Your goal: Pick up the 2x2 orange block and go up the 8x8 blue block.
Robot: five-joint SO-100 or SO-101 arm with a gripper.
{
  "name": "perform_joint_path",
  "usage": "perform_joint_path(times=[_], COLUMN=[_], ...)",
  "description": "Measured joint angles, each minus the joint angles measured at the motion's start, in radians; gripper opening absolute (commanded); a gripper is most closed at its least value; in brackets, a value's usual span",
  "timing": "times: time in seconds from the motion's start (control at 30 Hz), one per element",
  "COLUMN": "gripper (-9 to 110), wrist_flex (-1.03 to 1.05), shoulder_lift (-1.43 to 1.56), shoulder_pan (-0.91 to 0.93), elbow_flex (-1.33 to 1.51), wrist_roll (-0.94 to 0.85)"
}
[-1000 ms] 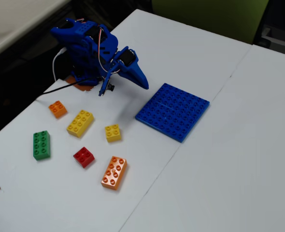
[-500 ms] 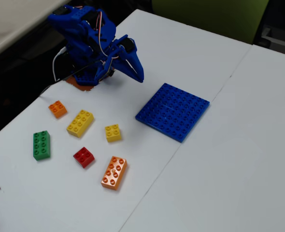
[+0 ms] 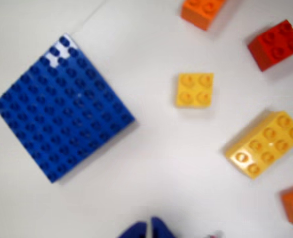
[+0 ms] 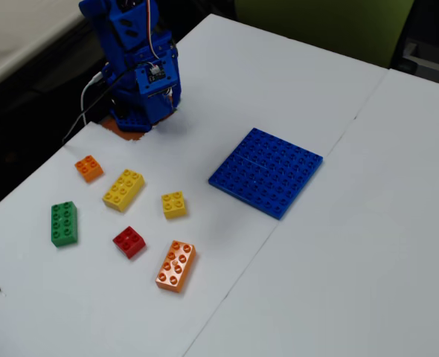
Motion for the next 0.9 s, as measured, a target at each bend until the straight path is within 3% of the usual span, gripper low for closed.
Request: perform_joint_path(times=[0.13, 0.67, 0.9], gripper=[1, 7, 9], wrist_flex=[0.087, 0.095, 0.069], shoulder_lift=[-0.04, -0.064, -0.103], shoulder_pan=[0.103, 0.571, 0.861], elbow_flex=[-0.077, -0.009, 0.049], wrist_roll=[-0.193, -0.882, -1.284])
